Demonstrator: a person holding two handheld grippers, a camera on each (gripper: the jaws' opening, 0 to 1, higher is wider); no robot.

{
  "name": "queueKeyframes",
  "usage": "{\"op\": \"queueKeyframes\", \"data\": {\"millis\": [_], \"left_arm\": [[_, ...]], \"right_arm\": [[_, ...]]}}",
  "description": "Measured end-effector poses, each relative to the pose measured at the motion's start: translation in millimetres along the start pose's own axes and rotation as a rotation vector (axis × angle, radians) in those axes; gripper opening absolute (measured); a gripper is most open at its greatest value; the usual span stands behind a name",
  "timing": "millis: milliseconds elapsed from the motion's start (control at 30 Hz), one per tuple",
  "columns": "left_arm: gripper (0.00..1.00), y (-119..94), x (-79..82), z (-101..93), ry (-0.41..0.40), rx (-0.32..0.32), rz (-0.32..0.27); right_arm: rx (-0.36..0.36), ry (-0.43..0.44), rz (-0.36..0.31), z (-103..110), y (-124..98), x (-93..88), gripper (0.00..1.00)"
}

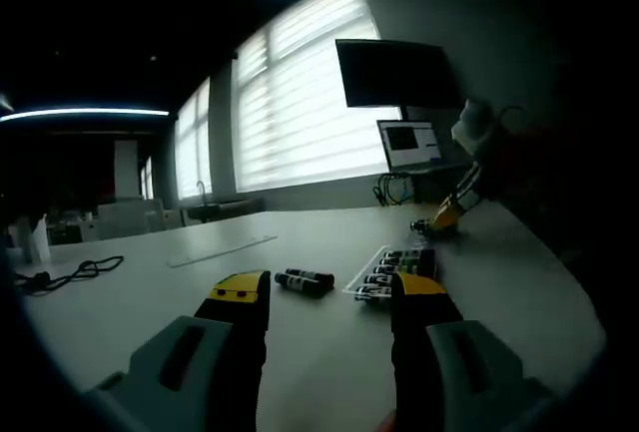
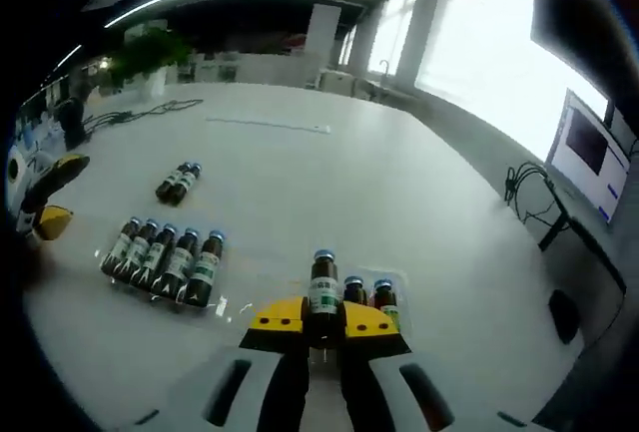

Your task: Grip medicine bottles put into box

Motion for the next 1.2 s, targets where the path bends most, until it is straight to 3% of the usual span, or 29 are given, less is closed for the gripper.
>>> {"op": "queueKeyframes", "data": {"millis": [767, 1200], "left_arm": [[0.41, 0.2, -0.1, -1.0, 0.005, 0.000, 0.004], [0.41, 0.4, -0.4, -1.3, 0.008, 0.000, 0.008]], "right_arm": [[-0.001, -0.021, 0.018, 2.9, 3.5, -7.0, 0.08], [0.039, 0.024, -0.055, -8.7, -1.8, 6.2, 0.09]]}}
Point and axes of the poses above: the point that each gripper's makers call its tool centre point, and the gripper's own axes: y roughly forward along the fingers, z roughly to its left, x roughly out of its top, the point moved 1 cm from there along -y, roughly backward along the fingers, and after that the axes turned 15 degrees about z, right-handed, at the moved point
